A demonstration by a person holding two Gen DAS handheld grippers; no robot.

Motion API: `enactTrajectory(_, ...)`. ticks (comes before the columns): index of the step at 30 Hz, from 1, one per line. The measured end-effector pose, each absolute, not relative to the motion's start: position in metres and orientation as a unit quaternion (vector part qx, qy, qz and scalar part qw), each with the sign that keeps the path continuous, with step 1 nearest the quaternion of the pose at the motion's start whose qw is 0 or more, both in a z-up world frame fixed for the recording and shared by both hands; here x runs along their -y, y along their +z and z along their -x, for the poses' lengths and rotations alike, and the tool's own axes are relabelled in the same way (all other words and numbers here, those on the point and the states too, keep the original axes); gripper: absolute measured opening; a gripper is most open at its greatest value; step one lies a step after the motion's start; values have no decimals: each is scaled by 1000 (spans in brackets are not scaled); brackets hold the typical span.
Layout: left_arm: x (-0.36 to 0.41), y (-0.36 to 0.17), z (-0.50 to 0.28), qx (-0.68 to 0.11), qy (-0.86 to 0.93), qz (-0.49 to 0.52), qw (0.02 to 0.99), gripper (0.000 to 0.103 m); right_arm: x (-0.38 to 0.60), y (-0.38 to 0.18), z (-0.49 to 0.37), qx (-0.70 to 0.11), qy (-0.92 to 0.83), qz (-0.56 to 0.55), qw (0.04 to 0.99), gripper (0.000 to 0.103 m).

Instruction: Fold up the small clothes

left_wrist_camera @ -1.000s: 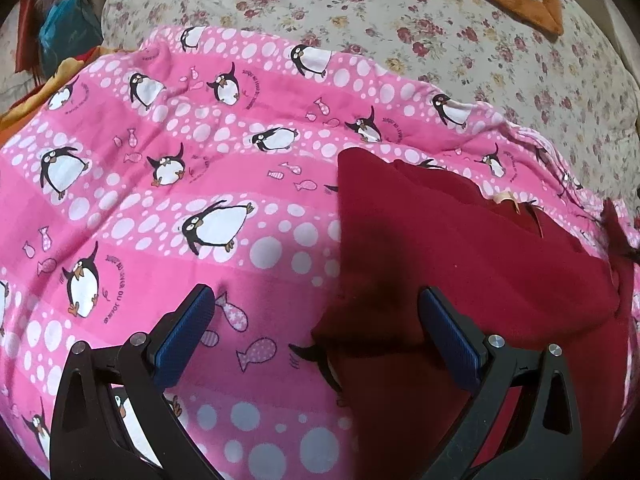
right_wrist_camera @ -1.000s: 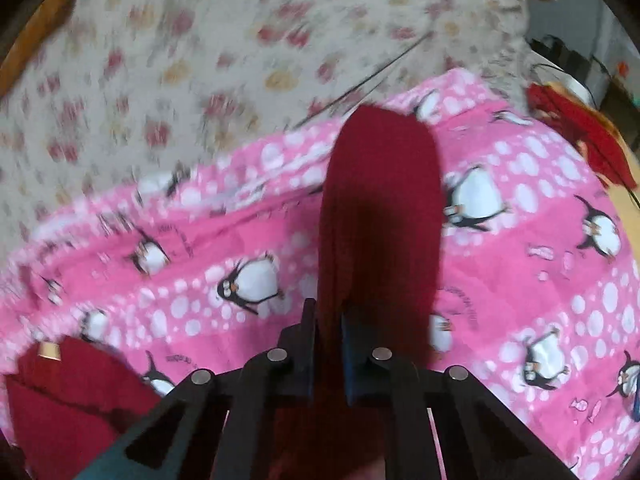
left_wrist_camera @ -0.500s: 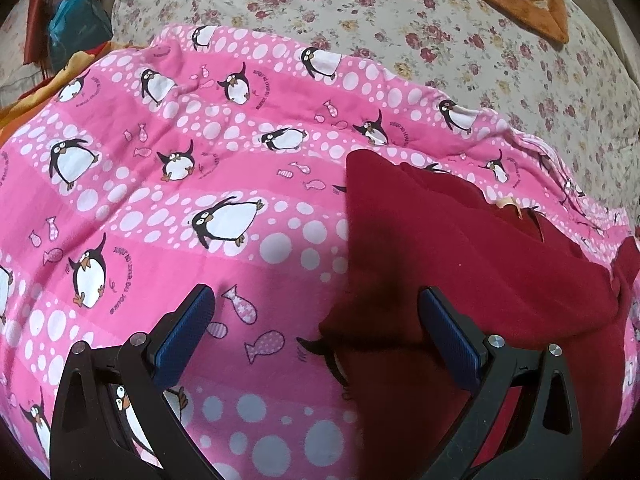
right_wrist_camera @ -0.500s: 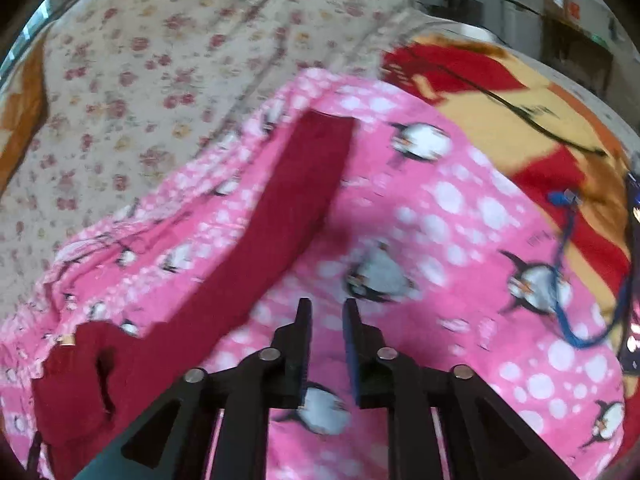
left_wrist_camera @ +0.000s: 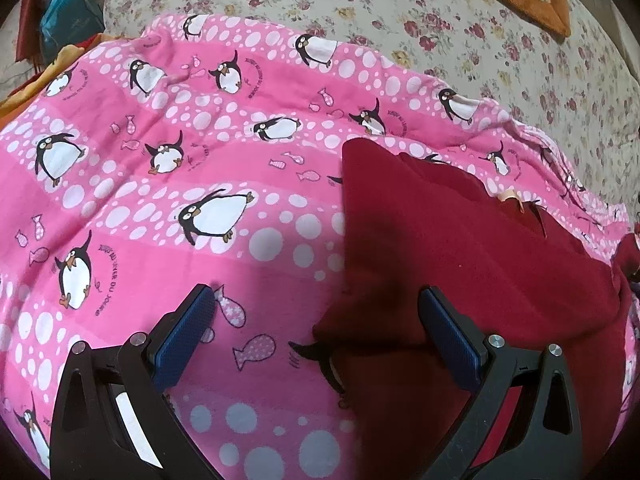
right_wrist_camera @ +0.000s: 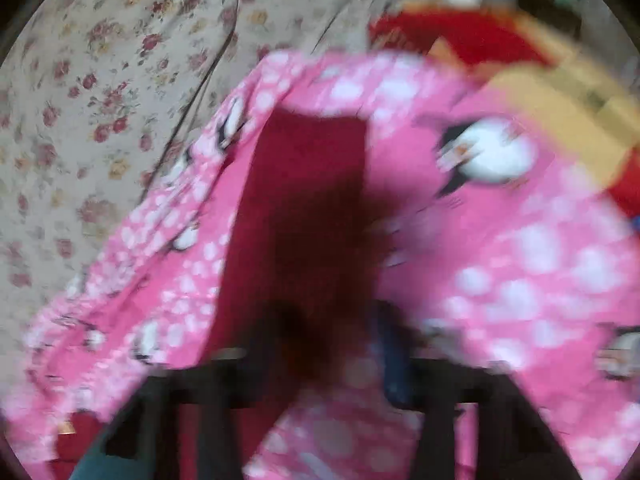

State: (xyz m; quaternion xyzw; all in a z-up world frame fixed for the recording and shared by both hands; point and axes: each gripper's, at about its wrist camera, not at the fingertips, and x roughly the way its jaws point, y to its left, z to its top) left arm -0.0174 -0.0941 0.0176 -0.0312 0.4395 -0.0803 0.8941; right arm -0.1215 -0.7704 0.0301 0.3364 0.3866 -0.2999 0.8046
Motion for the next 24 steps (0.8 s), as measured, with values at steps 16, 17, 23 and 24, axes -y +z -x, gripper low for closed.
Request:
enactTrajectory(16,78,36,29,-413,-78,65,905,102,686,186,180,-290,-181,-223,913,7)
enactTrajectory(17,75,38,30,-410,-77,69,906,102,674,189,175,-291,-166,-216,917,7)
enactTrajectory(23,63,45,29,-401,-73,92,908,102,541,196,119,-329,-8,-137,934,7)
enactTrajectory(24,61,44,29,-402,-73,97,908,102,511,191,108,-339,24,-121,933,7)
